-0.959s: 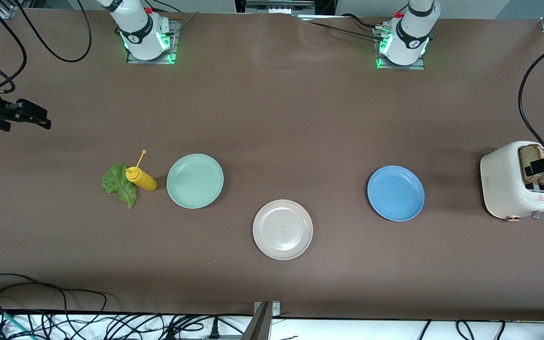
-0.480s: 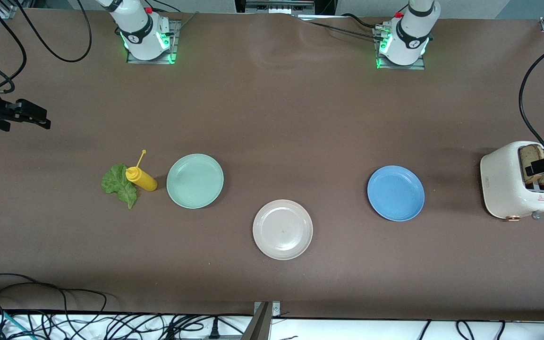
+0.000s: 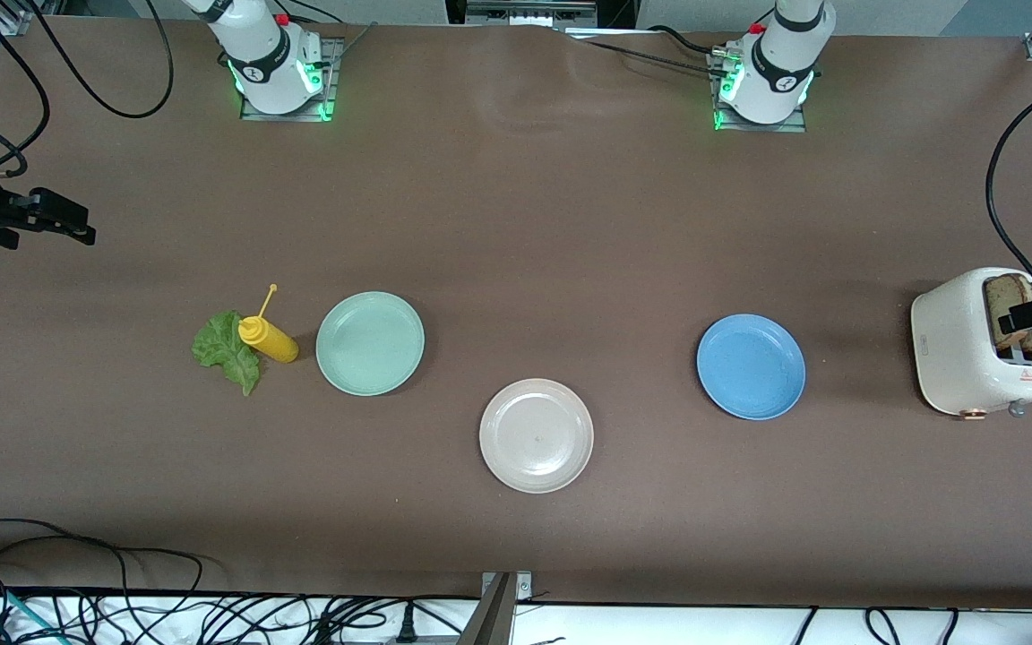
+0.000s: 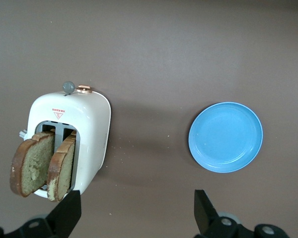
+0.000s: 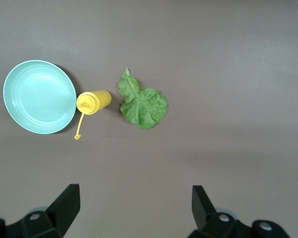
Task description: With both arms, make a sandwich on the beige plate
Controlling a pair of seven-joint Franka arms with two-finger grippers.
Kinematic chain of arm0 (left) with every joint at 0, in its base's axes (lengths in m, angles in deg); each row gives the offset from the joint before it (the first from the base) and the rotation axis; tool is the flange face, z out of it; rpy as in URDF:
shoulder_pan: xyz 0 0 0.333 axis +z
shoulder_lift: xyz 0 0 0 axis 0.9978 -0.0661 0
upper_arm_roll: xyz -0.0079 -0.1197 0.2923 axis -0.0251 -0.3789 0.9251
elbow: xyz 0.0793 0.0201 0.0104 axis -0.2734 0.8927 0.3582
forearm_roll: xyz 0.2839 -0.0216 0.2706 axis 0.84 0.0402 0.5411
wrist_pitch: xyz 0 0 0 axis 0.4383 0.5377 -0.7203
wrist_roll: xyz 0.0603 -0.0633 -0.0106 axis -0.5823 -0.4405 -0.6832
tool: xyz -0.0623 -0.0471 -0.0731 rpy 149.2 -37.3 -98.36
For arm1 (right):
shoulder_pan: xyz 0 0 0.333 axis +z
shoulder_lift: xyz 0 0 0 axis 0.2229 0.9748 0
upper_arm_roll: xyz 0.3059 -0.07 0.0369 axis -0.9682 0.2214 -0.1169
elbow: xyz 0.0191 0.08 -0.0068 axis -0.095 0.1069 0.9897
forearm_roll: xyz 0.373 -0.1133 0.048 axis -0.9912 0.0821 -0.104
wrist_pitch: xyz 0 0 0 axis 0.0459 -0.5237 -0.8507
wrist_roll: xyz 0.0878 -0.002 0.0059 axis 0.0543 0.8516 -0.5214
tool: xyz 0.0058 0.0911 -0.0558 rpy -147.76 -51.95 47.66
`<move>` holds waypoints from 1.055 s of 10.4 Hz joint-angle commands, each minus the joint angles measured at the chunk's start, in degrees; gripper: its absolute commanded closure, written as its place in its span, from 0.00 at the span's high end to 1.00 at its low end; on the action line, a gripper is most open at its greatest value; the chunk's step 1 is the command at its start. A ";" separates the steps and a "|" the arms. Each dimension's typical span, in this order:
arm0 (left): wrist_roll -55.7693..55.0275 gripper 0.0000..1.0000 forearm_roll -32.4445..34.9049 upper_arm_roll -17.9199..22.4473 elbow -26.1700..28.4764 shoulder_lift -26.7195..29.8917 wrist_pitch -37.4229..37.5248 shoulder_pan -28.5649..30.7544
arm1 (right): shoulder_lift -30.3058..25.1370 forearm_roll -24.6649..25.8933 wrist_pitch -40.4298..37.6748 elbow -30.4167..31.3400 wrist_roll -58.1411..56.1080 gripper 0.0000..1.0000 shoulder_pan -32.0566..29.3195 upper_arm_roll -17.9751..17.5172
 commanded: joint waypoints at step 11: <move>1.30 1.00 -0.94 0.33 1.09 0.75 -0.56 -0.24 | 0.95 0.03 -0.77 -1.54 0.29 1.00 -0.43 -0.30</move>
